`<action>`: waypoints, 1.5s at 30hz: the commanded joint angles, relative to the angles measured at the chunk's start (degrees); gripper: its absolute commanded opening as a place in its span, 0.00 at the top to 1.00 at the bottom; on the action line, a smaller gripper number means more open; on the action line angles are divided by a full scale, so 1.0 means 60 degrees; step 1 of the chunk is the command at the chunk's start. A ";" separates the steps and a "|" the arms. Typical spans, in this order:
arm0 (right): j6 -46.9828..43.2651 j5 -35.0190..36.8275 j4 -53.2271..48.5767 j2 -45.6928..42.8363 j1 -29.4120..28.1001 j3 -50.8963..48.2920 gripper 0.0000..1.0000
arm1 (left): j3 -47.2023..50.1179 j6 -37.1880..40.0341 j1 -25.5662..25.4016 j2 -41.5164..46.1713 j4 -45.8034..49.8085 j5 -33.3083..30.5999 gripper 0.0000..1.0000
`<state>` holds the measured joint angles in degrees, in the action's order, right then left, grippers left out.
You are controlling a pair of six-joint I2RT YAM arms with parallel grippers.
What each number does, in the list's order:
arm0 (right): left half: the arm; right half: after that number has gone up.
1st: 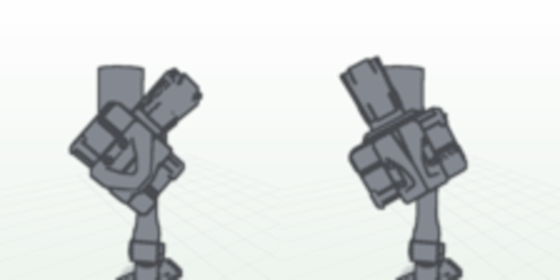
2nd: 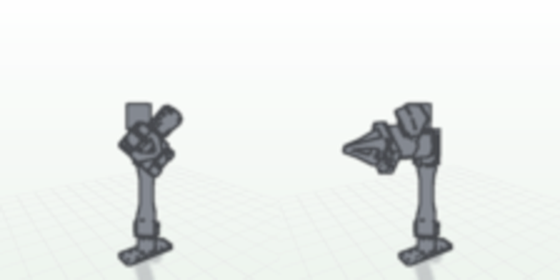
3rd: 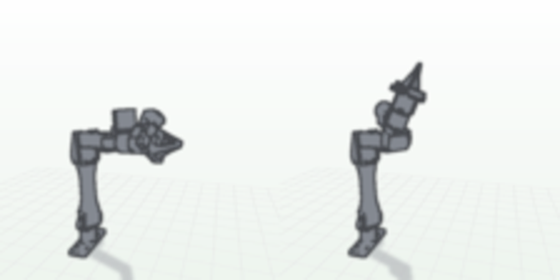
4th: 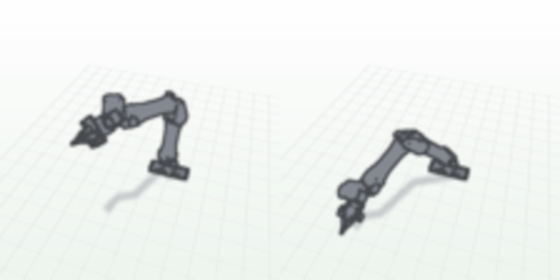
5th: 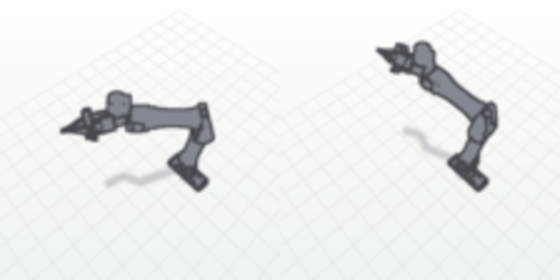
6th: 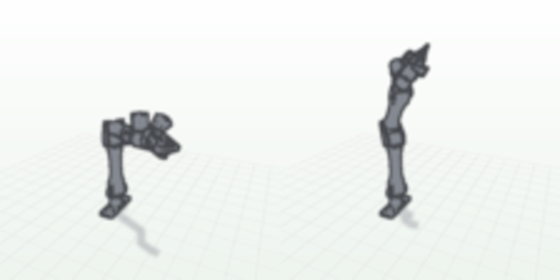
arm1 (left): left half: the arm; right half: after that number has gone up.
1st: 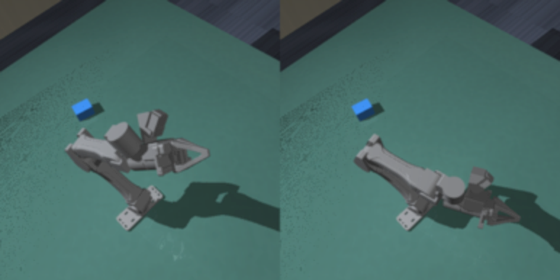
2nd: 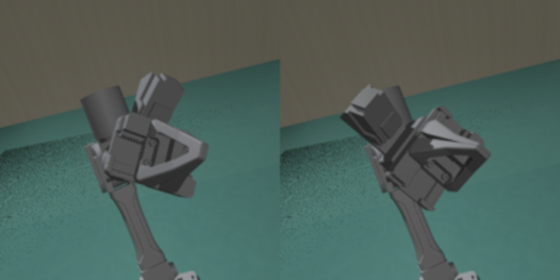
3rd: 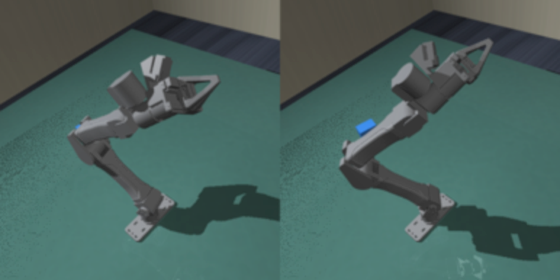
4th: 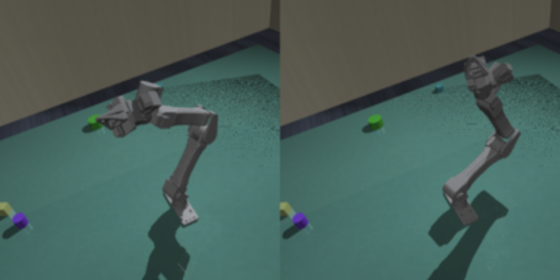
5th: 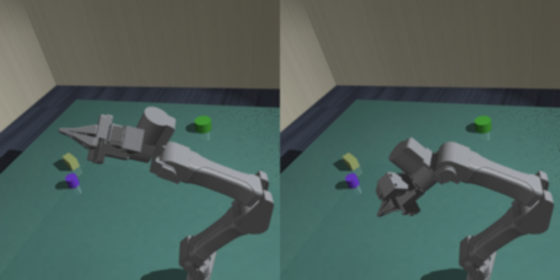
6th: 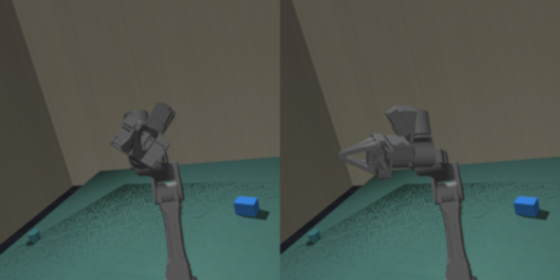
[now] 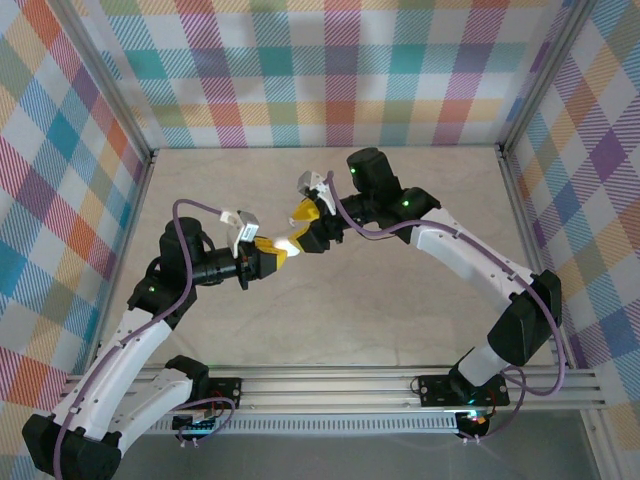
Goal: Insert the wireless bluetooth earbuds into the charging case
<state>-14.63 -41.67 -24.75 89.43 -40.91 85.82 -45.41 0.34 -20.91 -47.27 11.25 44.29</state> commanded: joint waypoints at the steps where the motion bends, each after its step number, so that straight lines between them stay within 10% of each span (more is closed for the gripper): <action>1: -0.0441 -0.0582 -0.0345 -0.0162 -0.0016 -0.0132 0.31 | 0.0083 -0.0201 -0.0019 0.0143 -0.0614 0.0211 1.00; 17: -0.0104 0.2452 -0.1038 0.0286 -0.0067 0.0605 0.30 | 0.0481 -0.0813 -0.0031 0.0300 -0.1252 0.0558 1.00; 45: 0.0282 0.2300 -0.1508 0.0391 -0.0007 0.0950 0.30 | 0.0549 -0.0885 -0.0222 0.0275 -0.1134 0.0134 1.00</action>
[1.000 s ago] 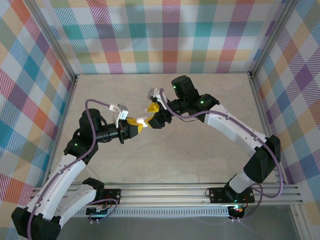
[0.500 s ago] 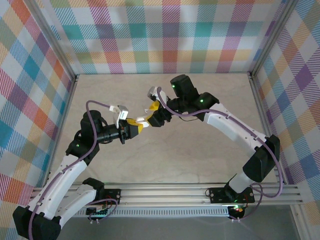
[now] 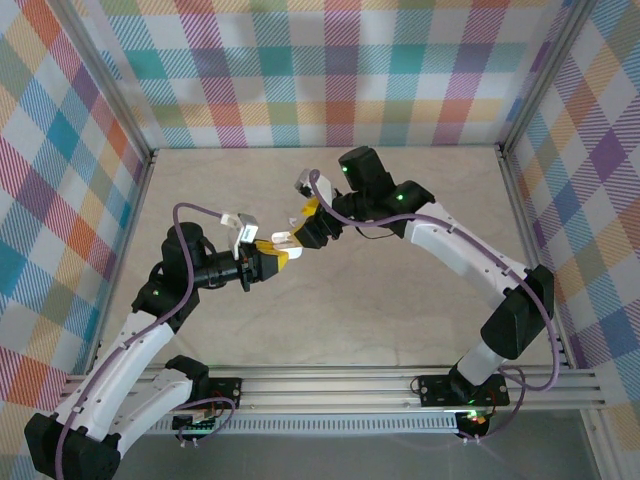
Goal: Insert the wireless bluetooth earbuds into the charging case
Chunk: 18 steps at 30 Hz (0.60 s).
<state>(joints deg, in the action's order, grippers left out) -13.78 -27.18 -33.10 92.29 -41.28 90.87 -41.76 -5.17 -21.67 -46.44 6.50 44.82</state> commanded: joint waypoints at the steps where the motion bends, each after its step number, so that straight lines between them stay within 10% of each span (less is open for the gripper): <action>1: 0.0165 -0.0167 -0.0047 -0.0156 0.0074 0.0072 0.30 | -0.0057 0.0066 -0.0094 0.0137 -0.0273 -0.0076 1.00; 18: 0.1942 -0.0924 0.0121 -0.0575 0.1104 -0.0062 0.29 | 0.0192 0.0274 -0.0094 0.0327 0.0332 -0.1483 1.00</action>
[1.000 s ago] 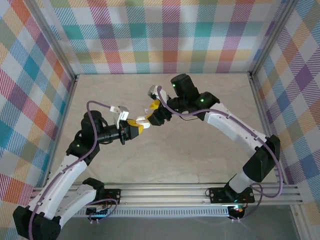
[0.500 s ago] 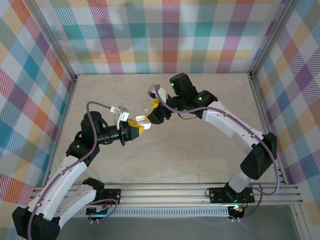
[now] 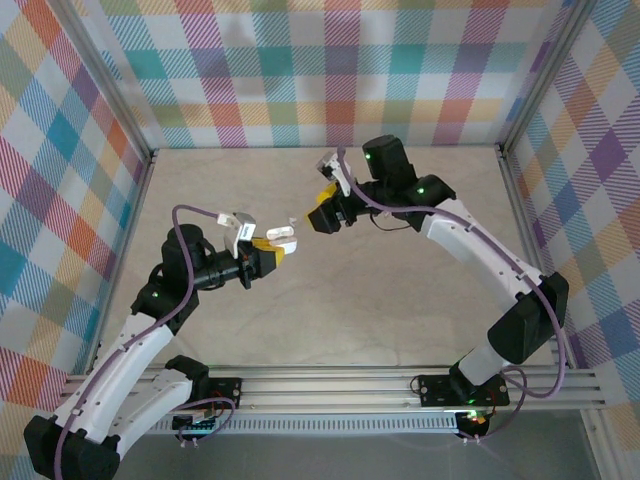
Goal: Insert the wireless bluetooth earbuds into the charging case
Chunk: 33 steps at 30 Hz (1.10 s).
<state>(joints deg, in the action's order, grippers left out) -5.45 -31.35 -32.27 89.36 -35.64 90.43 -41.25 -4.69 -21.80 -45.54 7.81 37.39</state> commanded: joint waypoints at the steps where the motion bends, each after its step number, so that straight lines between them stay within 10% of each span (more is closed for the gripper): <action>1: 0.0673 -0.0011 -0.0129 -0.0024 0.0285 0.0071 0.29 | 0.0108 0.0209 -0.0072 0.0178 0.0158 -0.0292 1.00; 9: 0.2074 0.2855 -0.2207 0.1643 0.1339 0.1315 0.32 | 0.0153 0.0240 -0.0072 0.0121 0.0148 -0.0328 1.00; 33: 0.4552 0.5228 -0.4222 0.7169 0.3669 0.4809 0.56 | 0.0020 0.0391 -0.0058 -0.0216 0.0235 -0.0178 1.00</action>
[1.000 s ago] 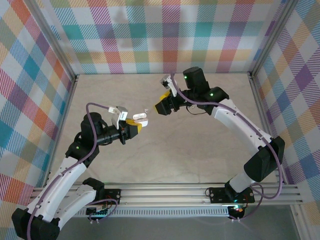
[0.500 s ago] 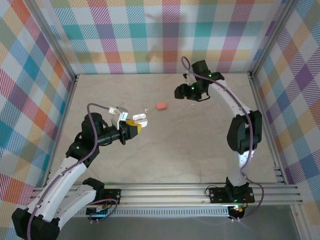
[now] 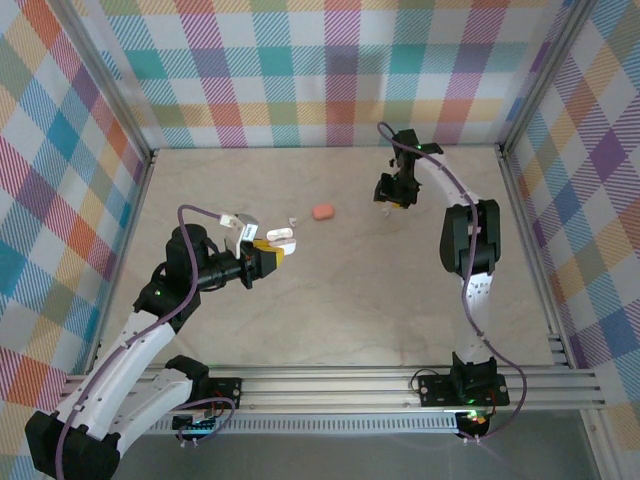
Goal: Insert the wireless bluetooth earbuds into the charging case
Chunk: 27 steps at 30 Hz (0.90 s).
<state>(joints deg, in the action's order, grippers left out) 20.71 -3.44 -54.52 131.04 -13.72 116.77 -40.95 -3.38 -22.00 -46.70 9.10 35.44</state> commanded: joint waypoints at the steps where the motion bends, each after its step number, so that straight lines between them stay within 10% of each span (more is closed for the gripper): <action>1: 0.0207 0.0662 -0.0536 0.0276 0.0008 0.0467 0.56 | -0.0045 0.0194 -0.0025 -0.0038 0.0036 0.0158 1.00; 27: -0.0580 0.1119 -0.1279 0.1668 -0.0386 0.1989 0.56 | -0.0108 0.0165 -0.0025 -0.0201 0.0008 0.0155 1.00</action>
<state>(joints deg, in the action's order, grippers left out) 18.76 2.61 -60.07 139.39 -15.18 126.61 -40.95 -3.18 -22.00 -48.38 9.10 35.44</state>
